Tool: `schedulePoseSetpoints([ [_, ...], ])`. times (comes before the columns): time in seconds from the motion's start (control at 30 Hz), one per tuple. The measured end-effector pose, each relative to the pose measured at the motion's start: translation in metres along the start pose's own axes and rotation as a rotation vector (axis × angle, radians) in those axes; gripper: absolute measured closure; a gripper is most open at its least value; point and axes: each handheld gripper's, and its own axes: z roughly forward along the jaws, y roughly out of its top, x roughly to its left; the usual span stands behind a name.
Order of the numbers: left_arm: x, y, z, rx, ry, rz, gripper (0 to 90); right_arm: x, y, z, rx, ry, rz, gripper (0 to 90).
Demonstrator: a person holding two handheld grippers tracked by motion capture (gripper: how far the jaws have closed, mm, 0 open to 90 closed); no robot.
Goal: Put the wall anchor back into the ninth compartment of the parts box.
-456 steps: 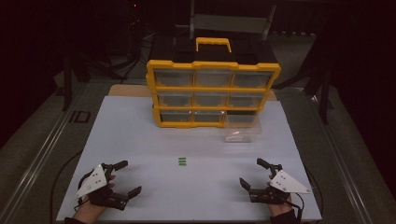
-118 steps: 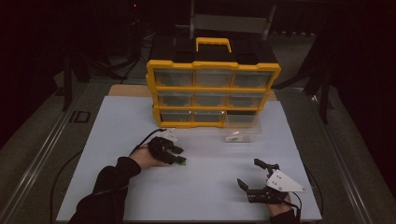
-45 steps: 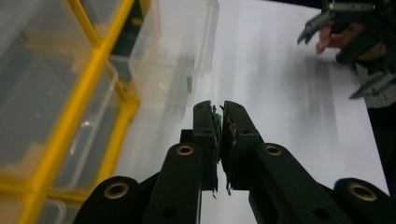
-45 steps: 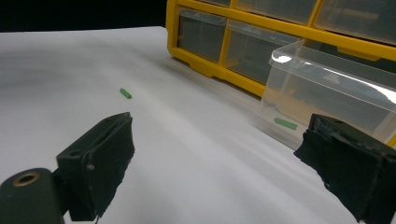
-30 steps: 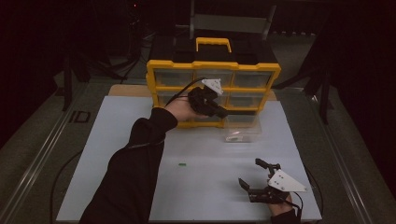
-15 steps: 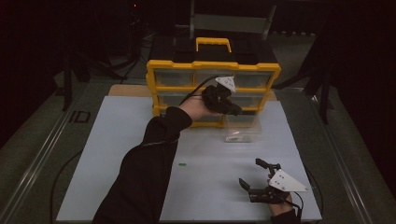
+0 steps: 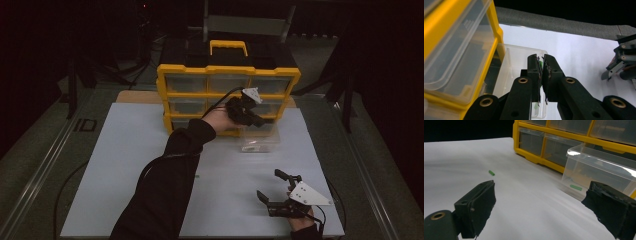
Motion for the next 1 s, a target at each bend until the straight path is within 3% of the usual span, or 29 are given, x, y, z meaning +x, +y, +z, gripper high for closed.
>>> schedulePoseSetpoints([
  [0.17, 0.001, -0.004, 0.01, 0.032, -0.006, -0.009, 85.5, 0.0, 0.0, 0.0, -0.003, 0.0, -0.002, 8.6],
  [0.27, 0.004, -0.01, 0.018, 0.062, 0.008, -0.037, 85.5, 0.0, 0.0, 0.0, 0.0, 0.003, 0.002, 8.6],
  [0.4, 0.006, -0.013, 0.023, 0.084, 0.026, -0.043, 85.5, 0.0, 0.0, 0.0, -0.001, 0.005, 0.001, 8.6],
  [0.67, 0.012, -0.02, 0.024, 0.089, 0.047, -0.084, 84.4, 0.0, 0.0, 0.0, 0.0, 0.006, 0.003, 8.6],
  [0.8, 0.009, -0.021, 0.018, 0.071, 0.053, -0.078, 68.4, 0.0, 0.0, 0.0, 0.0, 0.007, 0.006, 8.6],
  [1.0, 0.005, -0.022, 0.004, 0.036, 0.044, -0.079, 52.8, 0.0, 0.0, 0.0, 0.003, 0.004, 0.004, 8.6],
])
